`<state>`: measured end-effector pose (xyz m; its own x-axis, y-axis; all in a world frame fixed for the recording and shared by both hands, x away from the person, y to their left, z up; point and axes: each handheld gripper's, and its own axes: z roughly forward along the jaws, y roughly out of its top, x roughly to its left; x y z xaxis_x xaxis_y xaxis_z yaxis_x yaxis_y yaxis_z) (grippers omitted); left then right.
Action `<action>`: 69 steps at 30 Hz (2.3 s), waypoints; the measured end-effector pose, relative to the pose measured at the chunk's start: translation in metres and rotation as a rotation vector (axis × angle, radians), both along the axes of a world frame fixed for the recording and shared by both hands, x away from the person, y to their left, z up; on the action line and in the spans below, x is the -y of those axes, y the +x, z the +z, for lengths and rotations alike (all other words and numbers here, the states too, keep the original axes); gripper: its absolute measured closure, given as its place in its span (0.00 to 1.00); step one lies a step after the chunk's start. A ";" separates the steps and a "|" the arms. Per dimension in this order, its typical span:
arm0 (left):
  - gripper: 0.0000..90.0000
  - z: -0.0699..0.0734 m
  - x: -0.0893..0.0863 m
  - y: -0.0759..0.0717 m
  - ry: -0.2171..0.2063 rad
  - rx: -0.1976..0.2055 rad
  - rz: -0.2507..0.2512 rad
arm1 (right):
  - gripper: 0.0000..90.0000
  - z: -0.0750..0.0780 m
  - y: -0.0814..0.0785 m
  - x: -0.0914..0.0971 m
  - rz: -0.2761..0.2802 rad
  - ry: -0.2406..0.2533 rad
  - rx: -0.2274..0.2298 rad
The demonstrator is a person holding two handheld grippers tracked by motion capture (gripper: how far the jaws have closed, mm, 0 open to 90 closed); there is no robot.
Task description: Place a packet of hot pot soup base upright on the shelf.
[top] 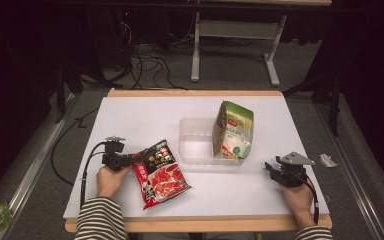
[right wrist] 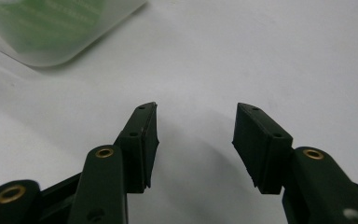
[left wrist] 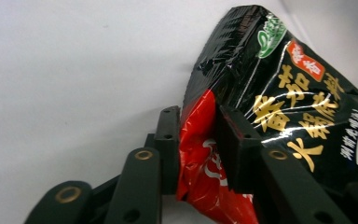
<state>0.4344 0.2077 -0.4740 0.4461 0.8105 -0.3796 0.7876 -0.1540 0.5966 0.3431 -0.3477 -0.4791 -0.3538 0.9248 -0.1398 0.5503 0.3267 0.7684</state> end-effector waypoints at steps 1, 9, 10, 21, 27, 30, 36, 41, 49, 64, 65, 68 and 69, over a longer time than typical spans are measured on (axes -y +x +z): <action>0.81 -0.001 -0.001 -0.001 -0.004 0.002 -0.002 | 0.56 0.000 0.000 0.000 -0.001 0.000 0.001; 0.93 0.003 -0.002 -0.006 -0.029 0.008 -0.045 | 0.56 0.000 0.000 0.000 -0.004 -0.001 0.000; 0.93 0.004 -0.002 -0.007 -0.033 0.012 -0.050 | 0.56 0.000 0.000 0.000 -0.003 -0.001 0.000; 0.97 0.018 -0.002 -0.019 -0.042 0.059 -0.061 | 0.55 0.000 0.000 0.000 -0.007 0.010 0.001; 0.97 0.038 0.000 -0.027 -0.045 0.093 -0.069 | 0.55 0.000 0.000 0.001 -0.004 0.012 0.003; 0.97 0.052 0.003 -0.030 -0.034 0.124 -0.073 | 0.55 0.000 0.000 0.001 -0.005 0.014 0.002; 0.98 0.074 0.009 -0.038 -0.038 0.185 -0.086 | 0.54 0.000 0.000 0.001 -0.008 0.021 0.002; 0.98 0.088 0.013 -0.043 -0.048 0.209 -0.111 | 0.54 0.001 0.000 0.002 -0.009 0.028 0.001; 0.98 0.106 0.019 -0.050 -0.037 0.243 -0.129 | 0.54 0.001 0.000 0.002 -0.008 0.029 0.002; 0.98 0.132 0.031 -0.058 -0.055 0.297 -0.175 | 0.53 0.001 0.000 0.002 -0.006 0.011 -0.001; 0.98 0.135 0.032 -0.059 -0.061 0.301 -0.177 | 0.53 0.000 0.001 0.002 -0.005 0.012 0.001; 0.98 0.142 0.032 -0.059 -0.078 0.312 -0.180 | 0.53 0.001 0.000 0.002 -0.006 0.012 0.001; 0.98 0.143 0.033 -0.060 -0.079 0.316 -0.180 | 0.53 0.000 0.000 0.002 -0.008 0.017 -0.001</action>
